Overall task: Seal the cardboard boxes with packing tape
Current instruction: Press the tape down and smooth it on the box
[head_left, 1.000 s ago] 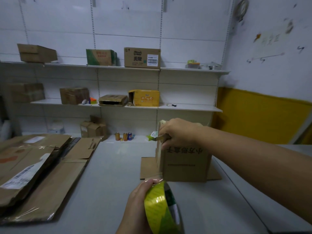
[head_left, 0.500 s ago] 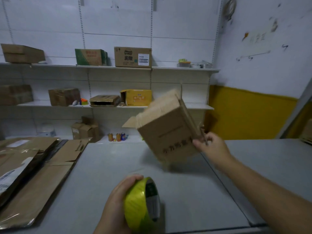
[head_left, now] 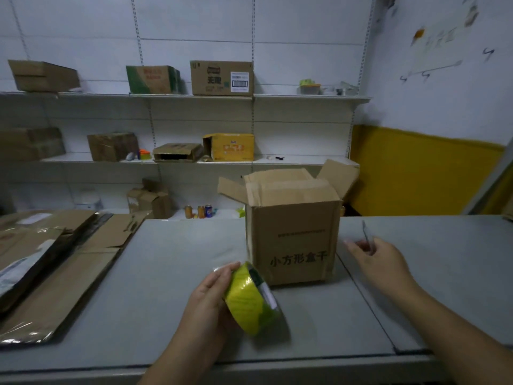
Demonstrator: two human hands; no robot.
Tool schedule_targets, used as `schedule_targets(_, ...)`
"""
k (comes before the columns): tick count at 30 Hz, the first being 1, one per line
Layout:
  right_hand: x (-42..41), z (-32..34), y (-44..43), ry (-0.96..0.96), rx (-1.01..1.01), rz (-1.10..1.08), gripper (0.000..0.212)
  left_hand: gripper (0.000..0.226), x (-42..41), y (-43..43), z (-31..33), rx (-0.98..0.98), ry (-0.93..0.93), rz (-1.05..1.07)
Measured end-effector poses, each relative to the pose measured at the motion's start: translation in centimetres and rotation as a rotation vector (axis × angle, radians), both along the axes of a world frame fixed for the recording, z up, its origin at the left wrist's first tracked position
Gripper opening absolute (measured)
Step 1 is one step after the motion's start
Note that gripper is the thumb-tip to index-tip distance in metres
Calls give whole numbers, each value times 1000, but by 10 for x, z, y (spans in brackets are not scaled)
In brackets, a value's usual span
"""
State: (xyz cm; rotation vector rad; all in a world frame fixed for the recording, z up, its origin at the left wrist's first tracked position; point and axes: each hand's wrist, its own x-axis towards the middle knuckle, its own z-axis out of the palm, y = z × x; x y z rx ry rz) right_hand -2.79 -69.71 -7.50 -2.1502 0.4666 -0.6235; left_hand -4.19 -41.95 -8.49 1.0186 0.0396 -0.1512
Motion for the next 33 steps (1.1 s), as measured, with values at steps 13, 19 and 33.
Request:
schedule_targets(13,-25,19,132,-152,-83,687,46,28,-2,15,-7,280,-169,-128)
schedule_targets(19,-7,28,147,-100,51,798,4,29,-3,5,-4,117,-114,-120)
schedule_targets(33,6,30,165,-49,-287,842,12,61,8,77,14,514,-113,-156)
